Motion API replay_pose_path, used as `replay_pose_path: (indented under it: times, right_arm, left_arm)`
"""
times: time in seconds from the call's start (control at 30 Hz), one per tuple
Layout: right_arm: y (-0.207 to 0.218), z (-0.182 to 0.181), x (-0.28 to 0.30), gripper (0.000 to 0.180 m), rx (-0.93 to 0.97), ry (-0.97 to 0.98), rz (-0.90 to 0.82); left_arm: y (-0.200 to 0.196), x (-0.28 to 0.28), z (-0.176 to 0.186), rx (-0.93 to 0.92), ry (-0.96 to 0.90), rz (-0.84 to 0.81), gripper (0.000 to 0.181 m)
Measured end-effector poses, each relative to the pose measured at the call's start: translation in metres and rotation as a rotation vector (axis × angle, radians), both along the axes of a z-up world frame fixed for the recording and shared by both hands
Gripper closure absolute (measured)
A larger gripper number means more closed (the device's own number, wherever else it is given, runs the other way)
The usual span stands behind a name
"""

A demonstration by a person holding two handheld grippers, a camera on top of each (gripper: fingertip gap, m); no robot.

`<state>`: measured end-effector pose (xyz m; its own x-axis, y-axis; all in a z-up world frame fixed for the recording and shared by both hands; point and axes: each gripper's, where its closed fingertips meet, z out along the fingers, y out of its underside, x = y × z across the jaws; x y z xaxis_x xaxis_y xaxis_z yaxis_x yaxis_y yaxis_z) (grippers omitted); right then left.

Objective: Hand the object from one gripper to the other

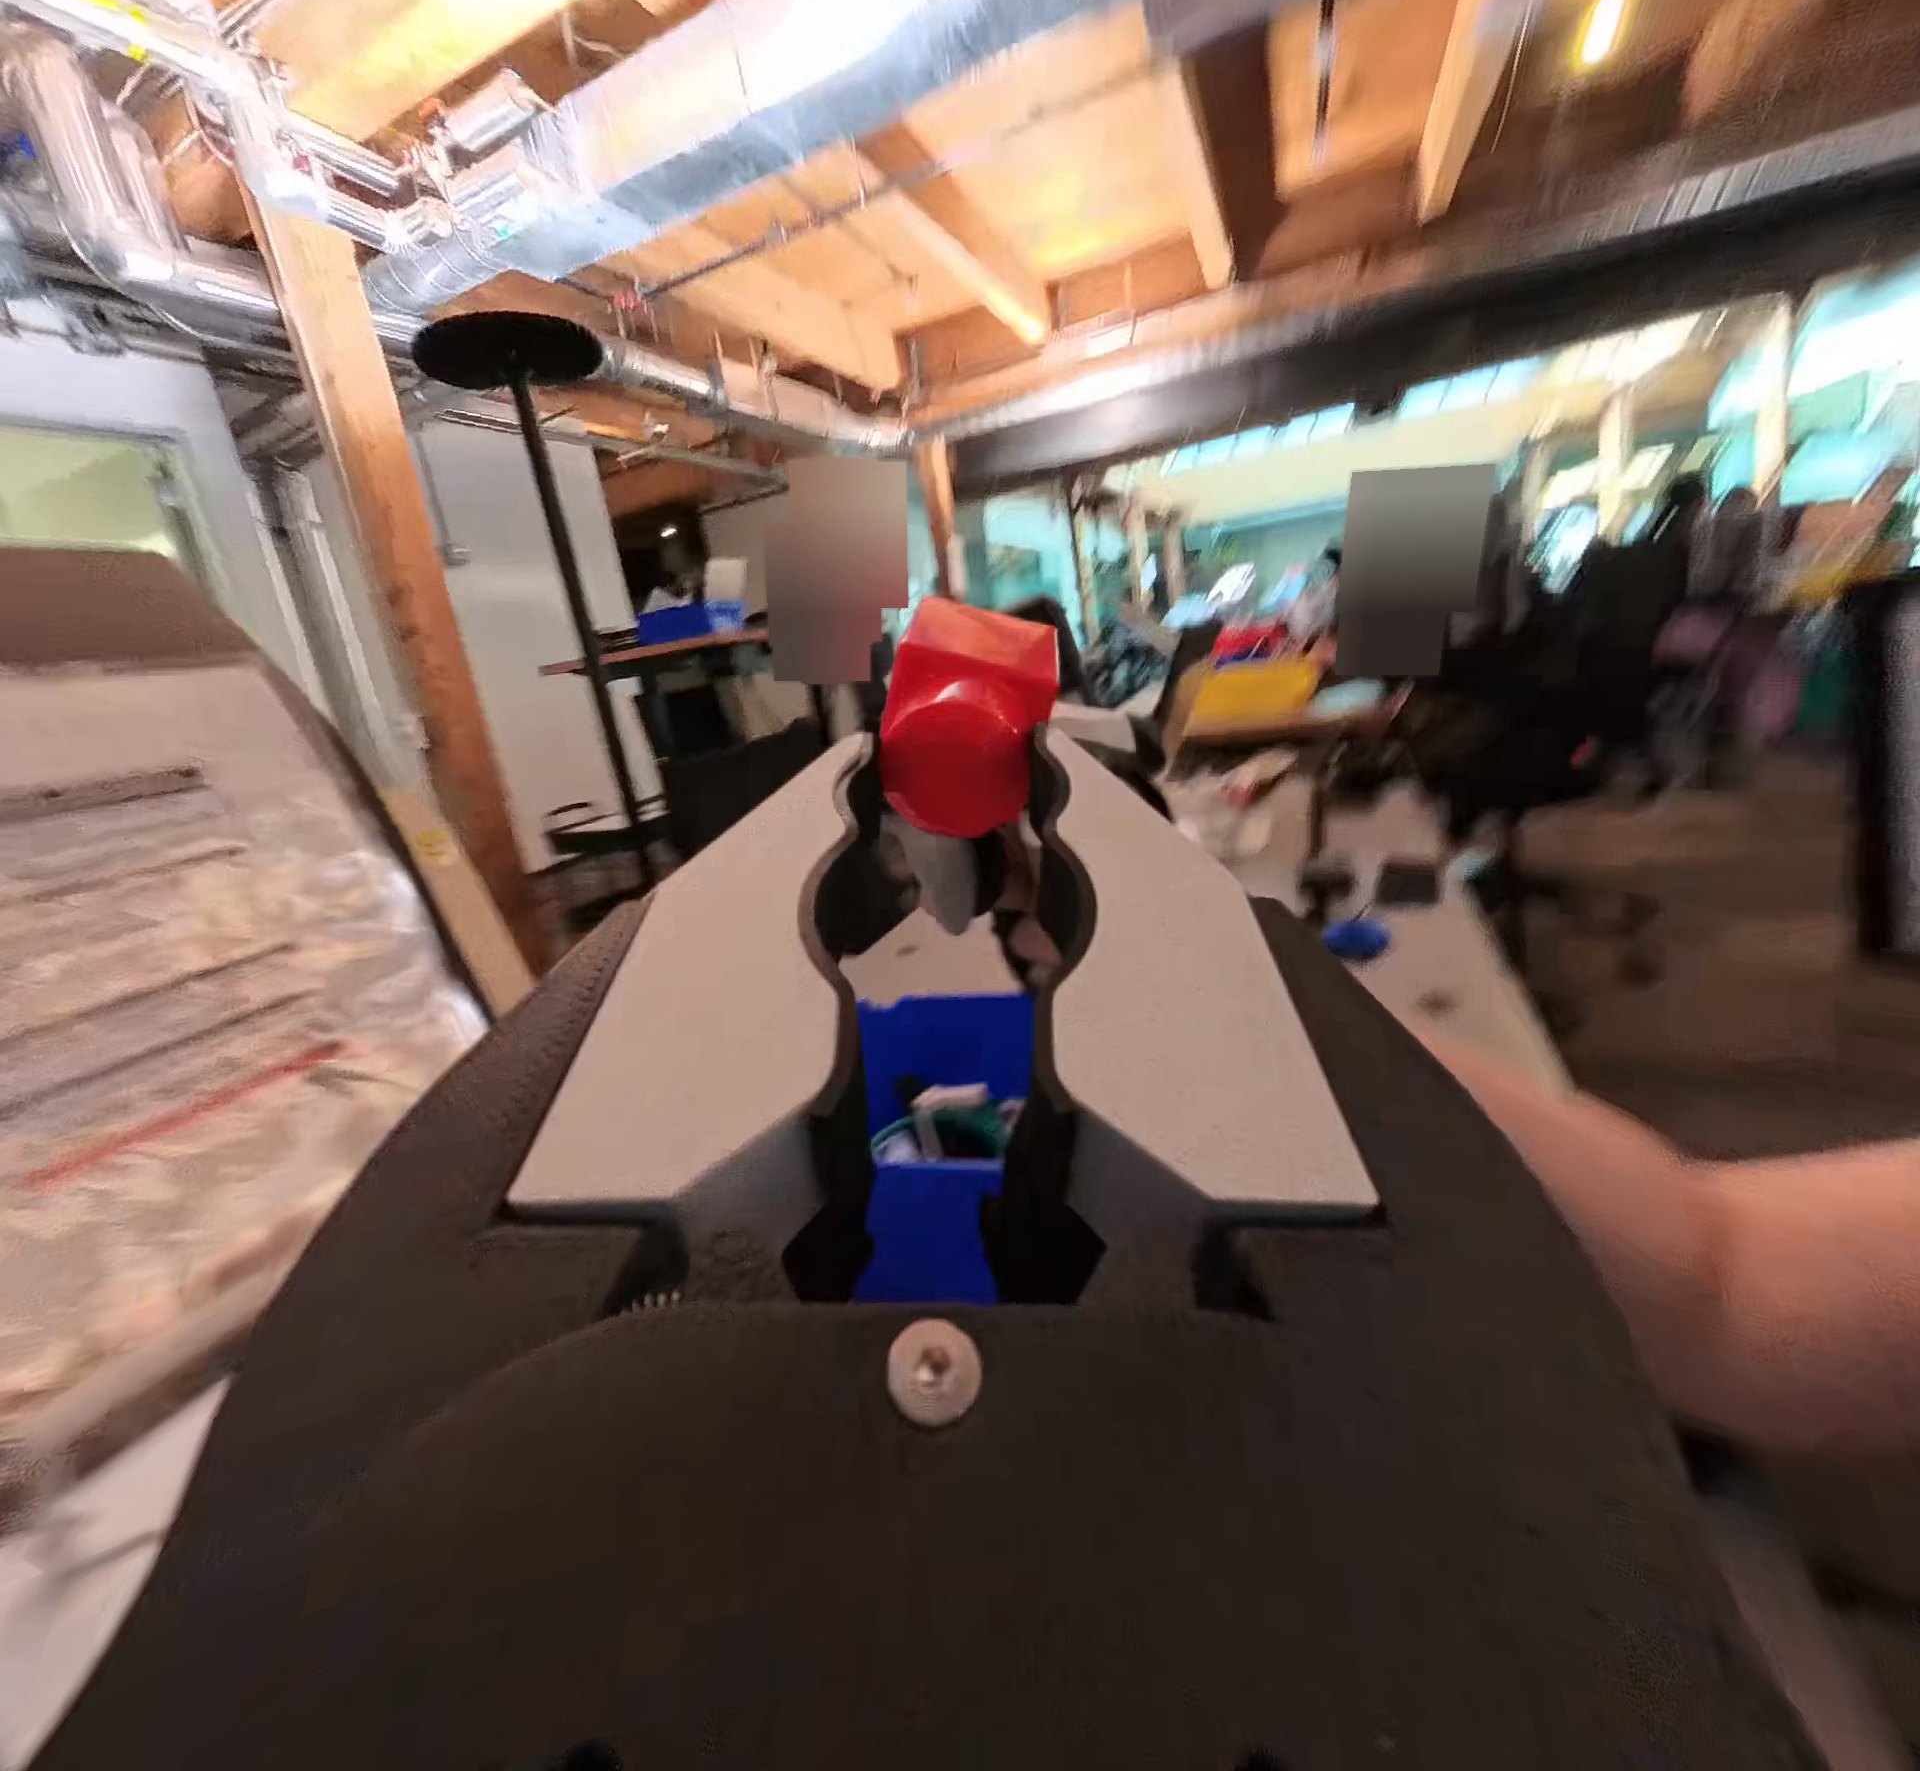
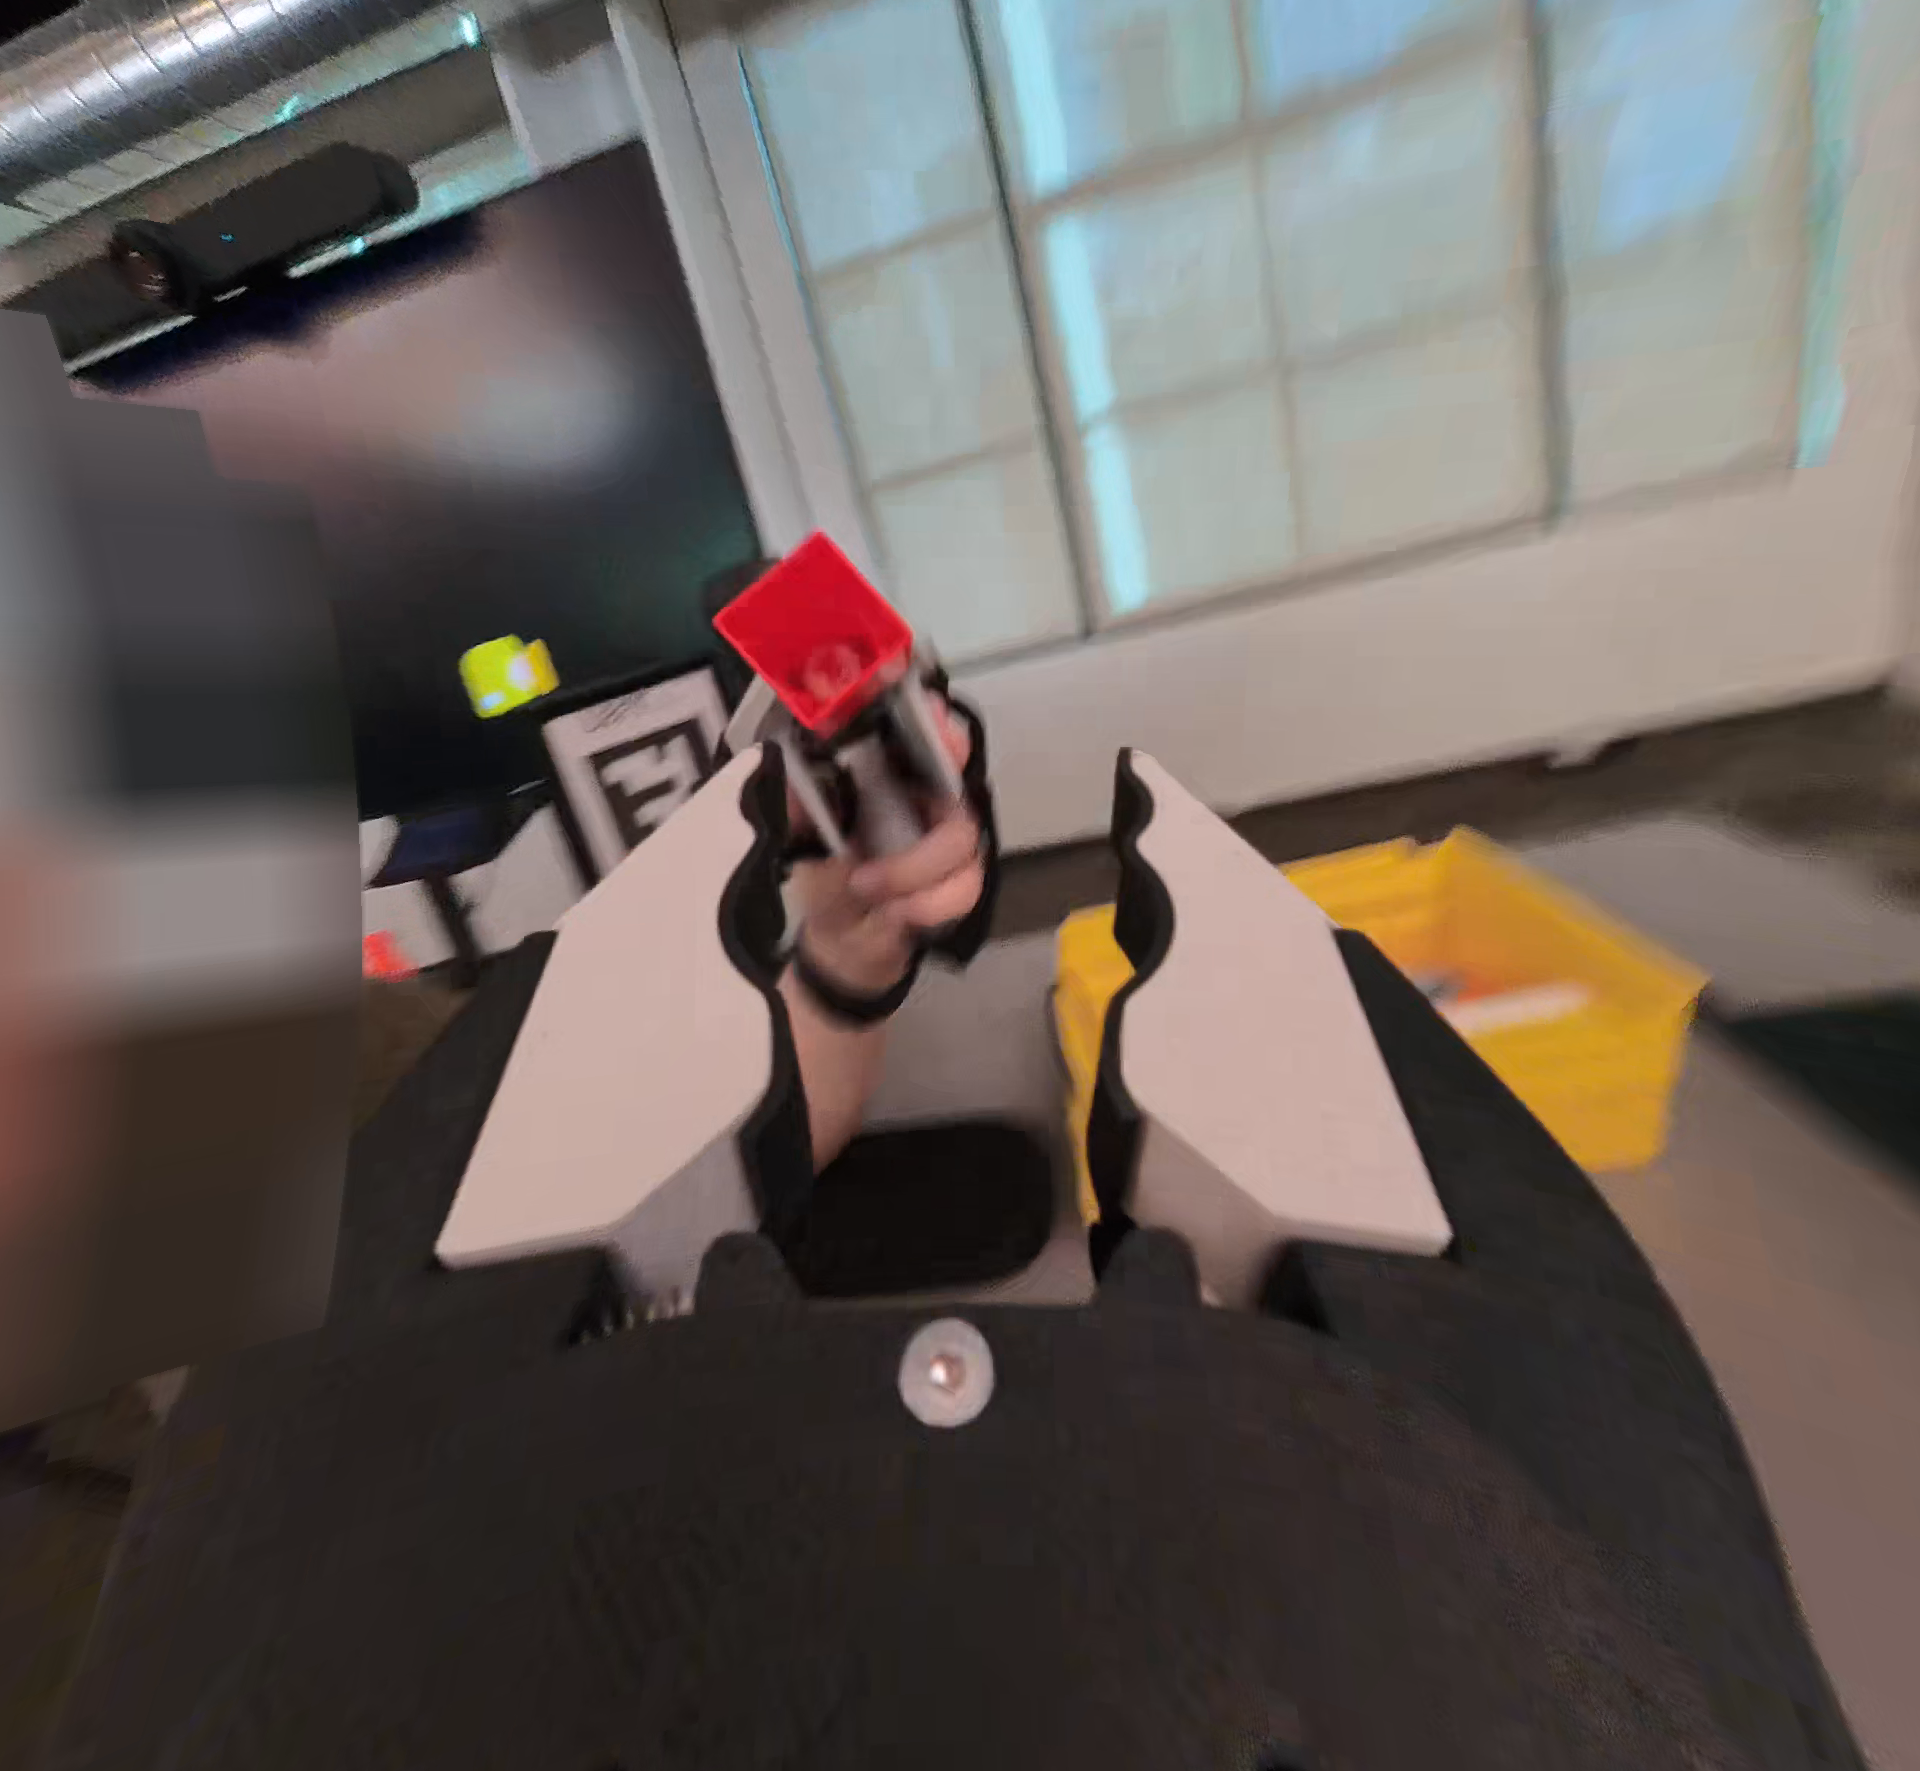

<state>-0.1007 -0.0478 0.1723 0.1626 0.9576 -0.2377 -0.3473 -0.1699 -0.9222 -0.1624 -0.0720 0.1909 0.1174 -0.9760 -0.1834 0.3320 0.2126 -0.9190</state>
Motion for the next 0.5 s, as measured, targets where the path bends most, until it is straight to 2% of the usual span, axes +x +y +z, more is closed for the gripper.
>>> replay_pose_path:
  times: [0.03, 0.1, 0.17, 0.23, 0.3, 0.37, 0.43, 0.5]
  right_arm:
    - [0.001, 0.014, 0.006, 0.118, 0.083, 0.055, -0.076]
    - [-0.001, 0.034, 0.014, 0.119, 0.243, 0.122, -0.241]
    - [-0.004, 0.041, 0.01, 0.116, 0.442, 0.086, -0.431]
    - [-0.003, 0.037, -0.006, 0.111, 0.629, -0.051, -0.624]
    - [-0.002, 0.029, -0.028, 0.104, 0.782, -0.21, -0.745]
    - [0.009, 0.02, -0.04, 0.103, 0.877, -0.387, -0.891]
    - [0.016, 0.012, -0.047, 0.102, 0.977, -0.535, -1.01]
    - [0.016, 0.009, -0.055, 0.103, 1.051, -0.592, -1.075]
  left_arm:
    - [0.007, -0.007, 0.006, -0.086, -0.058, -0.035, 0.154]
    - [0.023, -0.021, 0.016, -0.278, -0.194, -0.114, 0.155]
    - [0.033, -0.03, 0.02, -0.497, -0.31, -0.268, 0.155]
    - [0.045, -0.034, 0.018, -0.714, -0.417, -0.413, 0.155]
    - [0.054, -0.03, 0.01, -0.896, -0.472, -0.533, 0.155]
    - [0.054, -0.023, 0.004, -0.977, -0.494, -0.598, 0.155]
    - [0.051, -0.011, -0.004, -0.987, -0.46, -0.579, 0.155]
    - [0.046, -0.004, -0.007, -0.991, -0.446, -0.581, 0.155]
